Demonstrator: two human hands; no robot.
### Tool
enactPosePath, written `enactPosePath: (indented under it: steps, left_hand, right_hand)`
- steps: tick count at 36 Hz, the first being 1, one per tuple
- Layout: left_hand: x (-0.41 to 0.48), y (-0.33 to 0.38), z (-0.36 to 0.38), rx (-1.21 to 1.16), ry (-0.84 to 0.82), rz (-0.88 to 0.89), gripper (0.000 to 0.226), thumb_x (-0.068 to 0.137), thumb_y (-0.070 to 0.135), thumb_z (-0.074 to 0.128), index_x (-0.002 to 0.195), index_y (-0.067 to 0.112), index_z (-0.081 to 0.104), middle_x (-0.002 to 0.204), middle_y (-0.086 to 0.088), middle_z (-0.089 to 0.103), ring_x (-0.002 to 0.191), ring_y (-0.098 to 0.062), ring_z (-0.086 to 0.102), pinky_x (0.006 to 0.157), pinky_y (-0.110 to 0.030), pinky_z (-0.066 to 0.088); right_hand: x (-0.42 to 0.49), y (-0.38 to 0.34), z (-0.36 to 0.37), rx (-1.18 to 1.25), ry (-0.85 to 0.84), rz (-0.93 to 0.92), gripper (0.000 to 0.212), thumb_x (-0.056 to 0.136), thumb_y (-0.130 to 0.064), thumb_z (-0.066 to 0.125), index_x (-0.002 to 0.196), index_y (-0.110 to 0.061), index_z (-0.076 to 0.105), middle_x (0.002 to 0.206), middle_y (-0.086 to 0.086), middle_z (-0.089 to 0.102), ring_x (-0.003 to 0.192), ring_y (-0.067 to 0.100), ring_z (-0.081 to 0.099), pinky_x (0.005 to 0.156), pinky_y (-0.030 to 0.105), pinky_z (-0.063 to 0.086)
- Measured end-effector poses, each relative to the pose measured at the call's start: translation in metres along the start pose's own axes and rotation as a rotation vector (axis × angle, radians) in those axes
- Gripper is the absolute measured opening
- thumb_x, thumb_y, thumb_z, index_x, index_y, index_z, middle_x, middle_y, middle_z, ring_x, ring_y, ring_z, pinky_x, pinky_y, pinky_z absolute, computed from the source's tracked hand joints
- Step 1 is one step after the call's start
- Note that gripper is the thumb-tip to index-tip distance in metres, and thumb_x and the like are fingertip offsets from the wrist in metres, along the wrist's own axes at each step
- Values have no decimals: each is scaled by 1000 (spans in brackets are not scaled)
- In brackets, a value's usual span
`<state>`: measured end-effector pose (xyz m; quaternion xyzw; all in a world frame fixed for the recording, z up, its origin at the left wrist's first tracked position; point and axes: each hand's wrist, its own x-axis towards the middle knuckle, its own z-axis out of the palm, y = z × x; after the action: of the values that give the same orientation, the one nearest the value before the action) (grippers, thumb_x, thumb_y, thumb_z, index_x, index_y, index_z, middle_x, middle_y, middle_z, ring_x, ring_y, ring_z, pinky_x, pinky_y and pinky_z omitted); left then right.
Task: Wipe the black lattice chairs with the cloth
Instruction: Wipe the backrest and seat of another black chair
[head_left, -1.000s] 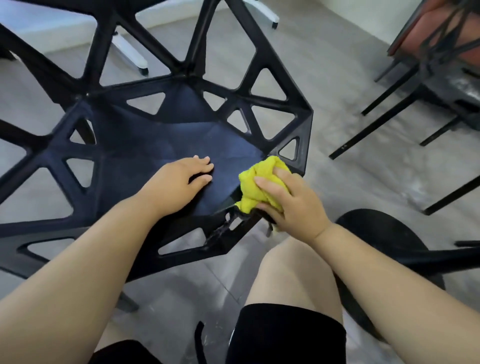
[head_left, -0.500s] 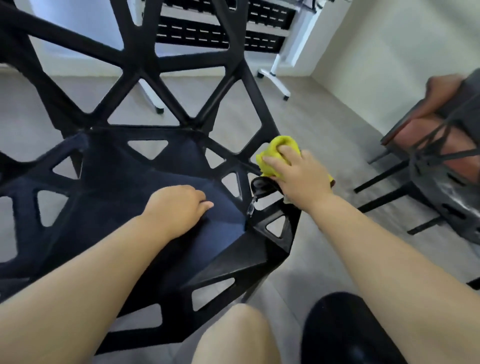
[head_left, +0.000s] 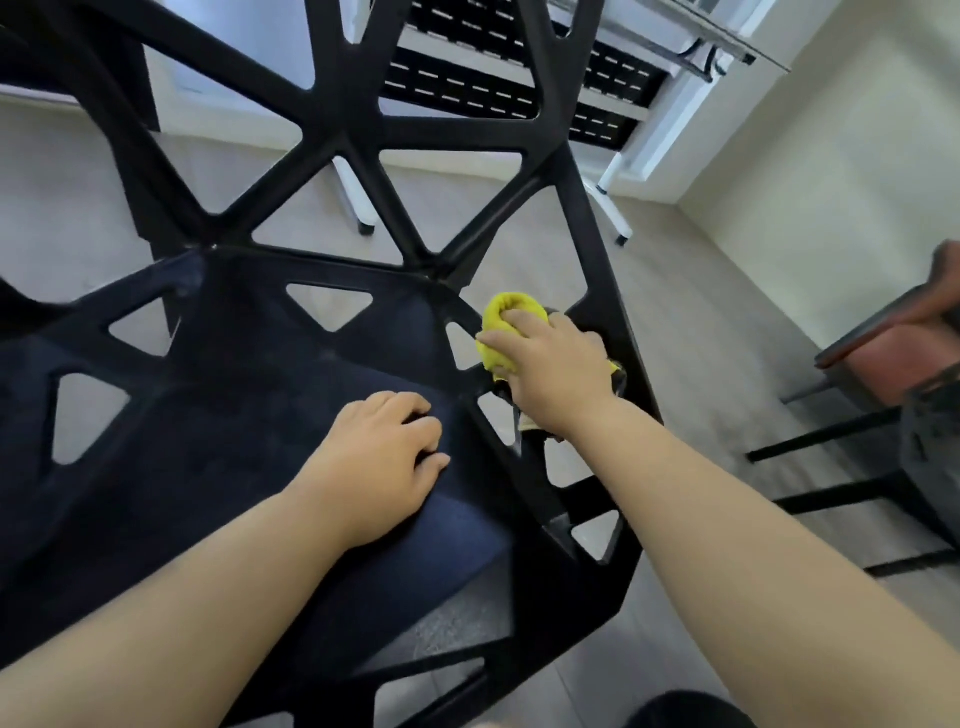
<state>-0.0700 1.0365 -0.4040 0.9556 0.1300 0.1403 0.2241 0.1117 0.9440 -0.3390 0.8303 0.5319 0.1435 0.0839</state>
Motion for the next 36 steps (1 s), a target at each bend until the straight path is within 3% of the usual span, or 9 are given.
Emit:
enactPosePath:
  steps: [4,6,8,11,17,24,28,32,36]
  left_hand:
    - [1,-1,-2,-36,-21,-30,43,84,52,34,82,20,63,115,1,60,112,-22,56,92,-34,44]
    - [1,-2,-4,-51,-38,-101,38,90,51,43,101,20,60,133,3,49,135,-22,36,106,-31,30]
    - [2,-3,-4,-34,-73,-169,43,92,51,45,122,21,51,148,4,33,144,-20,15,113,-29,17]
    - [6,-2,-4,35,-118,-225,62,93,56,35,141,18,34,155,-1,19,144,-19,11,115,-29,12]
    - [24,-11,-18,219,-122,-153,53,92,57,25,123,24,52,126,8,51,111,-14,52,92,-27,40]
    - [30,-28,-10,161,43,-87,32,95,45,35,102,24,57,99,10,55,91,-14,53,82,-27,43]
    - [33,-37,-1,104,190,-61,21,78,40,59,74,20,62,71,8,55,61,-13,51,53,-25,43]
    - [37,-40,3,102,208,-60,23,79,38,61,84,16,66,86,4,62,73,-17,56,60,-28,49]
    - [38,-39,2,90,137,-96,45,88,44,33,97,18,69,105,6,64,94,-17,59,75,-32,53]
  right_hand:
    - [20,-7,-4,10,-150,-67,41,92,-24,52,130,-39,48,131,-5,48,108,28,47,67,32,35]
    - [17,-4,-12,5,-219,-71,42,91,-23,52,129,-41,48,130,-6,47,111,27,47,63,30,35]
    - [7,2,-19,-23,-255,-77,42,90,-26,53,128,-43,47,129,-8,46,114,26,45,64,30,36]
    - [-9,9,-28,-94,-249,-81,43,89,-26,54,128,-41,47,129,-7,45,114,28,45,72,34,34]
    - [3,0,-16,-120,-210,-39,39,81,-27,65,119,-25,59,118,7,55,96,37,52,60,34,31]
    - [87,-24,10,-143,-119,-7,36,89,-26,51,124,-23,49,123,6,46,102,33,47,69,35,36]
    - [111,-37,17,-271,-81,-155,25,87,-21,56,111,-18,56,115,8,51,93,34,50,61,38,36]
    - [114,-39,10,-356,-58,-195,26,89,-15,51,115,-17,54,119,7,49,97,34,48,62,37,33]
    - [119,-11,-19,-438,-50,-18,33,91,-13,48,123,-16,47,127,11,42,107,38,45,70,40,36]
